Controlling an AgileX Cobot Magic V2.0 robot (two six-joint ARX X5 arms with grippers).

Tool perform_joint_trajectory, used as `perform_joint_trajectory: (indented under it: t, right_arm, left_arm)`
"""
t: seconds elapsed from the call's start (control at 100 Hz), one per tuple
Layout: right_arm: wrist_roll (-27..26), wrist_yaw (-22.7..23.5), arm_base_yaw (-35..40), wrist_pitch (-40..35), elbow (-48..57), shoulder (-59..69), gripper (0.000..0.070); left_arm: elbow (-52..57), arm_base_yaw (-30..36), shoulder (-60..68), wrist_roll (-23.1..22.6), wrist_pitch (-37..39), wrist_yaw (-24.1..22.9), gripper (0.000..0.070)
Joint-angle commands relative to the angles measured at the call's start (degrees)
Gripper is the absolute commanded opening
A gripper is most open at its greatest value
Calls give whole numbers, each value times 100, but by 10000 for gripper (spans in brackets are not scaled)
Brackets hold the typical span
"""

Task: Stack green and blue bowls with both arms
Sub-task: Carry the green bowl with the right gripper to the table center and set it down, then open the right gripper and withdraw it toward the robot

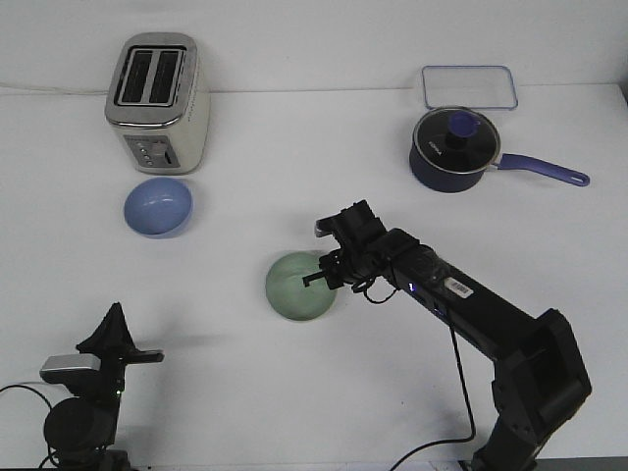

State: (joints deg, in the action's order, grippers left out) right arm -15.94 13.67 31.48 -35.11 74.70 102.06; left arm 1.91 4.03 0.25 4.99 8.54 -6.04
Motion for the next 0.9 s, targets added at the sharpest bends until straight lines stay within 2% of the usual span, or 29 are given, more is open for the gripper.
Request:
perform_joint_trajectory:
  t: [0.0,0.4,0.46,0.54,0.59,0.64,0.68,0.89]
  right_arm:
    - [-33,-20,48,24,72,118,0]
    - [-39,-17,50,-155,72,118,29]
    - [-63,-17,50,-153,72,118,123]
    - [-90,-11,59,-153,72,118,347]
    - [-109,-11,76,-151,72,118,521]
    - [-129,-7,76,-146,72,116,624]
    - [-133,-9,76,-136,72,116,653]
    - [-175,-7,39,-140,111,24,655]
  left_arm:
    - [-111,0,-7,-87,55,7,11]
    - [-111,0,-7,-87,55,7,11]
    - [-111,0,-7,-87,55,7,11]
    - [-111,0,-7,-87,55,7,11]
    - [-111,0,-7,-87,55,7,11]
    - [-111,0,-7,-87,55,7,11]
    - [-111,0,-7,-87,55,7,11]
    - [-111,0,-7,-87,55,7,11]
